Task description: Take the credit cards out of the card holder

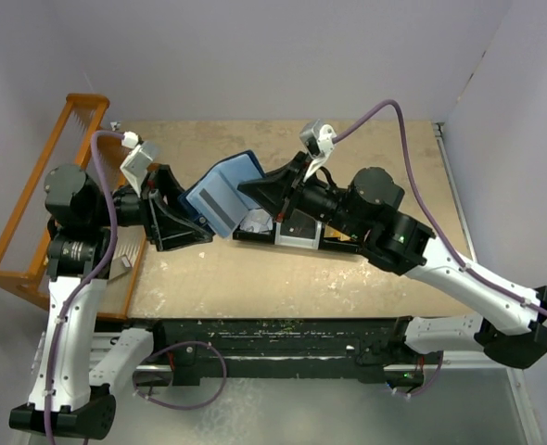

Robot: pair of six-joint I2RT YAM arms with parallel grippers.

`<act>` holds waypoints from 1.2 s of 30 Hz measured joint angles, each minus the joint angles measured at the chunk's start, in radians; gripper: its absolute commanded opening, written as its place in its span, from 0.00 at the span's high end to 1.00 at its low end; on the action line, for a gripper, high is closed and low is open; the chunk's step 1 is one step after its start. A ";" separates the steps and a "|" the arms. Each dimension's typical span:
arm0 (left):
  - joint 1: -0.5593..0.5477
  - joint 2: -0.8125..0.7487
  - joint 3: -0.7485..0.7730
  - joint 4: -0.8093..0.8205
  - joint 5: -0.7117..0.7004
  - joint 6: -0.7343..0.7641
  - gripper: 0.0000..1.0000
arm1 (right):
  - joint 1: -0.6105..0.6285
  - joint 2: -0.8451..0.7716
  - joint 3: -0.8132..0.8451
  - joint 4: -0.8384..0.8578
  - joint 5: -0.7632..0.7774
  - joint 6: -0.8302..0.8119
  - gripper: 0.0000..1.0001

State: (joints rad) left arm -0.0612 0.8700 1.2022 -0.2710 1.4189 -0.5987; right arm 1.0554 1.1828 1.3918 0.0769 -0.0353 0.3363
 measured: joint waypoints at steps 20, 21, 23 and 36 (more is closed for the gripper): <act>0.000 -0.024 -0.015 -0.021 -0.069 -0.037 0.45 | 0.001 0.051 -0.029 0.050 0.122 0.185 1.00; 0.000 -0.020 -0.015 -0.043 -0.082 -0.028 0.46 | 0.001 0.044 -0.040 0.053 0.125 0.188 1.00; 0.000 -0.013 -0.016 -0.062 -0.096 -0.026 0.50 | 0.001 0.026 -0.059 0.057 0.128 0.194 1.00; 0.000 -0.005 -0.022 0.000 -0.099 -0.090 0.64 | 0.001 -0.051 -0.162 0.146 0.123 0.251 1.00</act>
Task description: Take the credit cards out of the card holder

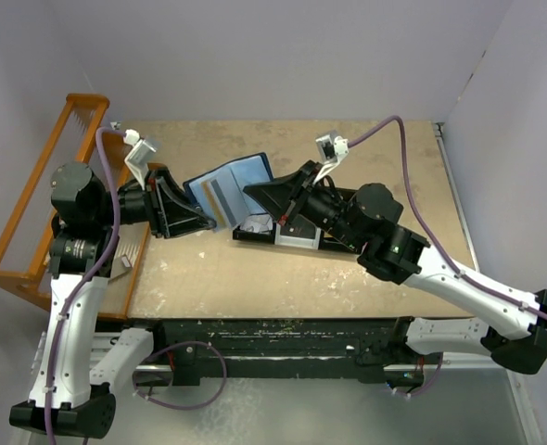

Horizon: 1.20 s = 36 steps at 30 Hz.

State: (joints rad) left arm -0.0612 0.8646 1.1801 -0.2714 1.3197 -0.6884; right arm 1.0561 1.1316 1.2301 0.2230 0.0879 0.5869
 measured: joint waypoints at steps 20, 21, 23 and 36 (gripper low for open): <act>0.000 0.036 0.047 -0.224 -0.079 0.134 0.68 | -0.010 -0.041 -0.179 0.216 -0.061 0.124 1.00; 0.000 0.037 0.047 -0.227 -0.079 0.134 0.75 | -0.010 -0.043 -0.182 0.224 -0.064 0.129 0.93; 0.000 0.037 0.047 -0.223 -0.070 0.128 0.87 | -0.010 -0.051 -0.192 0.237 -0.071 0.138 0.86; 0.000 0.069 0.116 -0.226 -0.022 0.141 1.00 | -0.067 -0.099 -0.125 0.055 -0.078 0.119 0.00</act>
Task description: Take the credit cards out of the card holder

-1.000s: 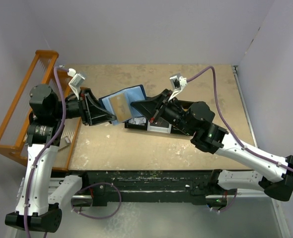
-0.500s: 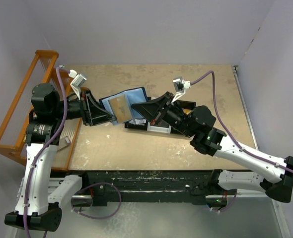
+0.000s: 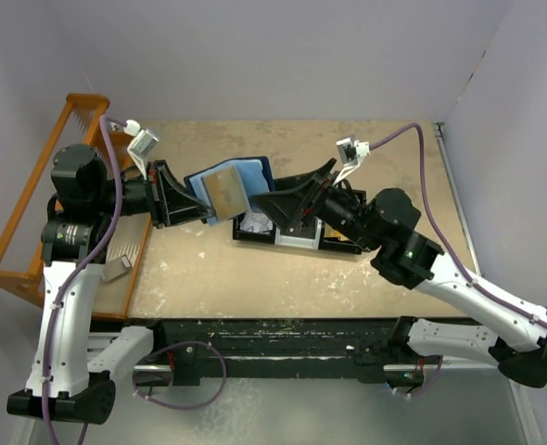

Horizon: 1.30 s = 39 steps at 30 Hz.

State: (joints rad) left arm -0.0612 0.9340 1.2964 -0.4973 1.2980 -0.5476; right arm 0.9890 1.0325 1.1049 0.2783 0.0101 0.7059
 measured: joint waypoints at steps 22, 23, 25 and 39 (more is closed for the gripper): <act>0.000 0.083 0.136 -0.410 0.042 0.363 1.00 | -0.066 0.072 0.138 -0.242 -0.030 -0.260 0.14; 0.000 0.082 0.134 -0.391 0.076 0.344 1.00 | -0.078 0.051 0.129 -0.243 -0.049 -0.262 0.15; 0.000 0.076 0.124 -0.343 0.134 0.301 1.00 | -0.096 0.018 0.122 -0.249 -0.076 -0.264 0.17; 0.000 0.064 0.101 -0.227 0.232 0.206 0.85 | -0.126 0.128 0.103 -0.050 -0.560 -0.108 0.96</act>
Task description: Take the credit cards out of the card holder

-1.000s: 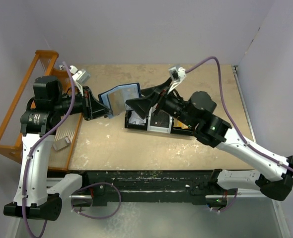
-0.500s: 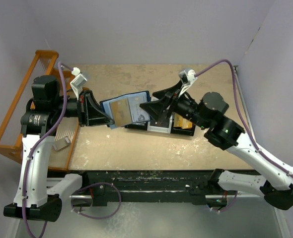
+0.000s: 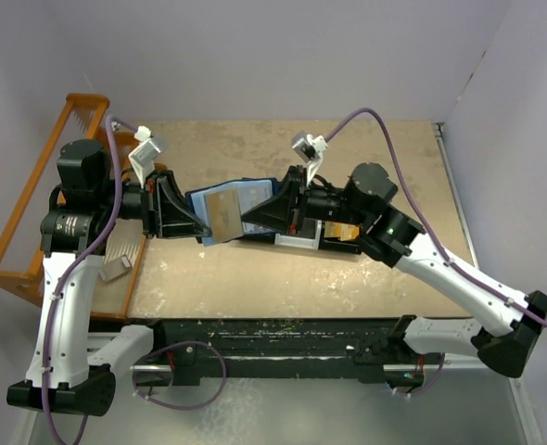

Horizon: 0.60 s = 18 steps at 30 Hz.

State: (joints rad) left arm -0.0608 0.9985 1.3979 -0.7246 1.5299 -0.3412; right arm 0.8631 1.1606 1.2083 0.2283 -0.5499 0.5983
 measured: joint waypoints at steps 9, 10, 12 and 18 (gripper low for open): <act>0.001 0.000 -0.026 0.008 0.009 0.020 0.30 | -0.018 -0.012 0.005 -0.018 -0.072 0.049 1.00; 0.001 0.000 -0.026 0.006 0.010 0.023 0.30 | -0.018 -0.021 0.012 -0.028 -0.074 0.049 1.00; 0.001 -0.002 -0.026 0.007 0.003 0.035 0.29 | -0.018 -0.029 0.038 -0.053 -0.074 0.050 1.00; 0.001 0.002 -0.024 0.001 -0.050 0.064 0.25 | -0.018 0.033 0.215 -0.225 -0.064 0.012 1.00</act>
State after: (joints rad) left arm -0.0601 1.0000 1.3743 -0.7238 1.4796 -0.2771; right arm 0.8452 1.1938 1.4235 0.0036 -0.6140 0.6102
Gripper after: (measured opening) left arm 0.730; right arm 0.085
